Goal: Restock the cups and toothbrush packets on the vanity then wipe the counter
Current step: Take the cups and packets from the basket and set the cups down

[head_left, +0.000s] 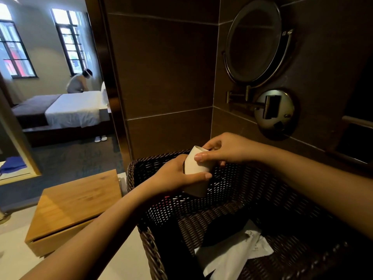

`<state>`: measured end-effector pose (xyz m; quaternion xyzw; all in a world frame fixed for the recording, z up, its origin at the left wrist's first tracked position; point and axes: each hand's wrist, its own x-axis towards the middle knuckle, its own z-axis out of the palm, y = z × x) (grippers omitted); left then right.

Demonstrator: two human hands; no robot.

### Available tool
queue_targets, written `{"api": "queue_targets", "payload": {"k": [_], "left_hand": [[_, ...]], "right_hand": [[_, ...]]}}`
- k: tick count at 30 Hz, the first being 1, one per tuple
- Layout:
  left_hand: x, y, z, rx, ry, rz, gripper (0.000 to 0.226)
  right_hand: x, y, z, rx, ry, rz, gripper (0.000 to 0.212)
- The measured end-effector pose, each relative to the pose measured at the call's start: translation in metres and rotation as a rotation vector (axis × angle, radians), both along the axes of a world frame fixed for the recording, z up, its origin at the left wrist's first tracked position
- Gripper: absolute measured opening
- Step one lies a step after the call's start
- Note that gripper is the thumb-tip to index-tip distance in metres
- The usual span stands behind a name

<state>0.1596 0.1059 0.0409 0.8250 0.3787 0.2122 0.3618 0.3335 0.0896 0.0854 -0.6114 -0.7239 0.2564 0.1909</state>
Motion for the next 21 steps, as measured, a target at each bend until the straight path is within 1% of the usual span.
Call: {"api": "queue_targets", "payload": {"k": [2, 3, 6, 7, 8, 10, 13, 15, 17, 18, 21], "left_hand": [[-0.002, 0.003, -0.002, -0.008, 0.024, 0.025, 0.065], [-0.004, 0.005, -0.005, -0.028, 0.025, 0.038, 0.061], [-0.008, 0.012, -0.012, -0.088, 0.025, 0.067, 0.035], [-0.010, 0.015, -0.014, -0.105, 0.029, 0.085, 0.029], [-0.012, 0.018, -0.015, -0.120, 0.023, 0.108, 0.026], [-0.016, 0.025, -0.014, -0.143, -0.019, 0.148, 0.032], [-0.025, 0.033, -0.012, -0.116, -0.049, 0.184, 0.041], [-0.033, 0.039, -0.013, -0.121, -0.075, 0.205, 0.051], [-0.039, 0.042, -0.014, -0.151, -0.132, 0.221, 0.060], [-0.041, 0.043, -0.014, -0.171, -0.164, 0.224, 0.057], [-0.042, 0.046, -0.015, -0.238, -0.205, 0.222, 0.028]], "right_hand": [[0.001, -0.001, -0.004, -0.046, 0.042, -0.014, 0.049], [0.003, 0.000, -0.007, -0.096, 0.113, -0.026, 0.051], [0.010, 0.006, -0.024, -0.259, 0.415, -0.065, 0.050], [0.012, 0.009, -0.032, -0.288, 0.452, -0.076, 0.049], [0.014, 0.011, -0.043, -0.305, 0.443, -0.081, 0.047], [0.020, 0.018, -0.066, -0.327, 0.316, -0.046, 0.038], [0.033, 0.028, -0.103, -0.398, 0.040, 0.082, 0.030], [0.039, 0.030, -0.124, -0.419, -0.167, 0.181, 0.037], [0.041, 0.030, -0.145, -0.434, -0.377, 0.278, 0.050], [0.042, 0.030, -0.157, -0.460, -0.435, 0.318, 0.056], [0.042, 0.033, -0.189, -0.521, -0.567, 0.425, 0.063]]}}
